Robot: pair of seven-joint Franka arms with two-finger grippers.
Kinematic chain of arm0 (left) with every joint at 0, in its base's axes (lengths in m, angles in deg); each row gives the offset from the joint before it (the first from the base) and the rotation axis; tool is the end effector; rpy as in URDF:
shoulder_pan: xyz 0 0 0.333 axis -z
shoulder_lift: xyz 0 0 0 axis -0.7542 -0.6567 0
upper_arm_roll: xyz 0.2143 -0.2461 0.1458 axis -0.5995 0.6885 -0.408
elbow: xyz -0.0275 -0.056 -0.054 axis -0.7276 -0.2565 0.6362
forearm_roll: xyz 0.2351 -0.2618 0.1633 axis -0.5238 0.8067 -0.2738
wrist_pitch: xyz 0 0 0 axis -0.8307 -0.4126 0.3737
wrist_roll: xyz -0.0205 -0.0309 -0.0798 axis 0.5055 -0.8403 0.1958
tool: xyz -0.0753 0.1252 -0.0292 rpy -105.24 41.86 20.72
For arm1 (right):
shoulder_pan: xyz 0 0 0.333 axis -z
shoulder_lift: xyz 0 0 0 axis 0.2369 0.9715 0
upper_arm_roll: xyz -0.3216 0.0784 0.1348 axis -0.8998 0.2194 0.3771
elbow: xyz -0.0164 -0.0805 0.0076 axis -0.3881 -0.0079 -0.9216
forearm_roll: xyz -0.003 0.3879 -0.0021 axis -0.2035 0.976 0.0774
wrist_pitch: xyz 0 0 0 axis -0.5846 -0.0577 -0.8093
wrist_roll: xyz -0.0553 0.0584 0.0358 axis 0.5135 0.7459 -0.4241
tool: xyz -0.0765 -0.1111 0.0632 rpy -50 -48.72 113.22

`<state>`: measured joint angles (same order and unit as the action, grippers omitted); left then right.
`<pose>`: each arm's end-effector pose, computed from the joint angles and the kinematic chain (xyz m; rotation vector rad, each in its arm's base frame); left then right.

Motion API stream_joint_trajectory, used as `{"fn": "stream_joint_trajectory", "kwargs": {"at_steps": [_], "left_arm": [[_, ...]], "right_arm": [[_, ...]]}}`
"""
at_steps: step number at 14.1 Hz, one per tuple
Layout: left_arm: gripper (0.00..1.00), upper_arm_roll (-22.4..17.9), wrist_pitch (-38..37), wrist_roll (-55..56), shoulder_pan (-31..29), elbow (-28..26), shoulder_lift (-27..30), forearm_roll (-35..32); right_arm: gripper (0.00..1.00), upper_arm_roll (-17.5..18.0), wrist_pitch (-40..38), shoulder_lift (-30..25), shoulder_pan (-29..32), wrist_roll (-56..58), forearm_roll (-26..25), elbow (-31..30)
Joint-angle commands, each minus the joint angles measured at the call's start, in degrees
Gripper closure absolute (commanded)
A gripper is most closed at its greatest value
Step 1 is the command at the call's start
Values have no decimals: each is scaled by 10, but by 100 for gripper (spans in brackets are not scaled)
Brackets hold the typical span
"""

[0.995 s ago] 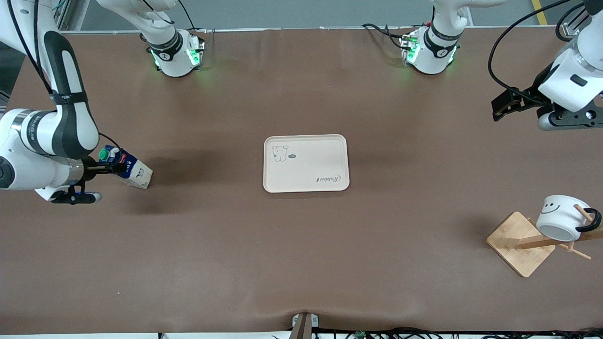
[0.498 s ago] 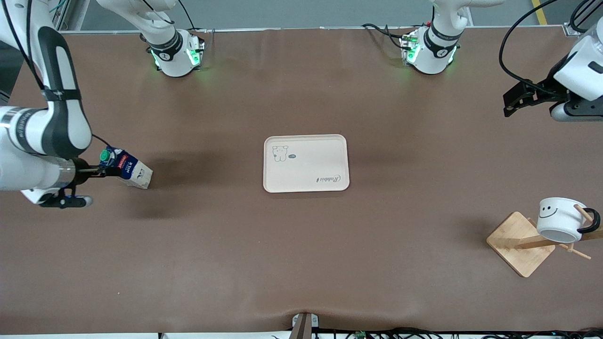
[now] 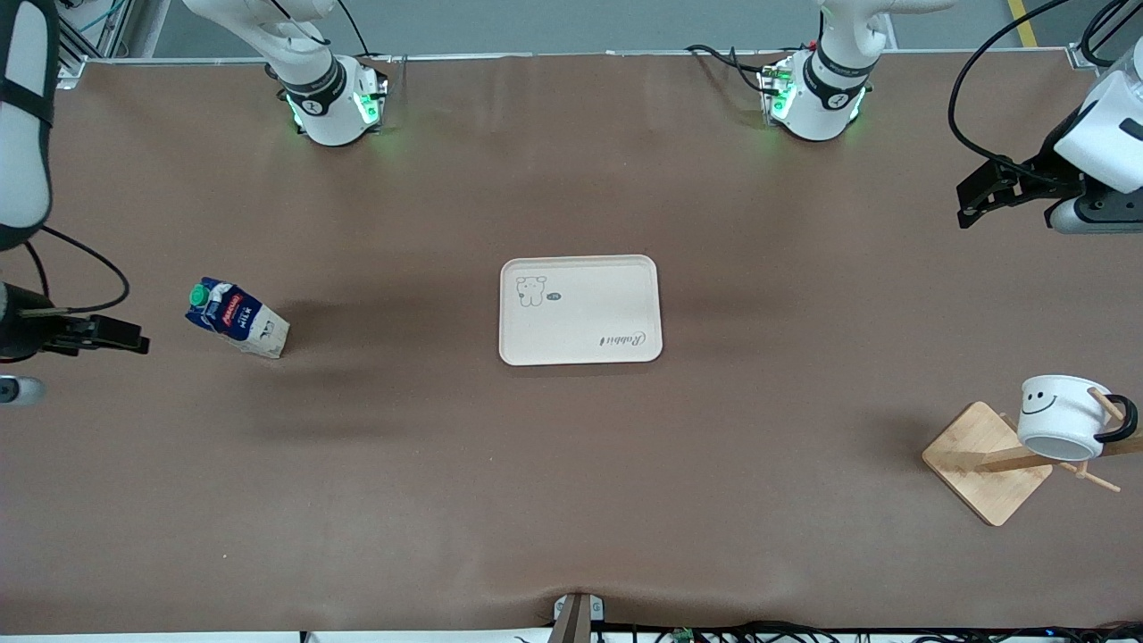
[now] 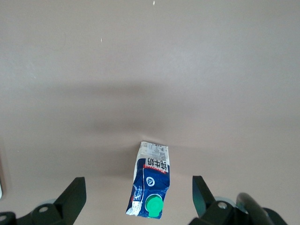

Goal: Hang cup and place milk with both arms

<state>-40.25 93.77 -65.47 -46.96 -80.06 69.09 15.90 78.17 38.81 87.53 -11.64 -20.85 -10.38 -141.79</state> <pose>0.5264 -0.0487 0.6423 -3.0923 0.0483 -0.0270 0.6568 -0.0758 0.5254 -3.1149 -0.0119 0.1045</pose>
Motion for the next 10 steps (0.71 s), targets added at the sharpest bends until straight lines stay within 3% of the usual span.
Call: {"fn": "stream_joint_trajectory", "kwargs": {"at_steps": [1,4,10], "left_arm": [[0,-1,0,-9,-8,-20,35,10],[0,-3,1,-8,-22,-20,34,11],[0,-5,-1,-4,-31,9,18,26]], "right_arm": [[0,6,-93,-50,15,8,12,21],[0,8,-182,-106,9,5,9,25],[0,8,-195,-170,8,-15,-11,-15]]}}
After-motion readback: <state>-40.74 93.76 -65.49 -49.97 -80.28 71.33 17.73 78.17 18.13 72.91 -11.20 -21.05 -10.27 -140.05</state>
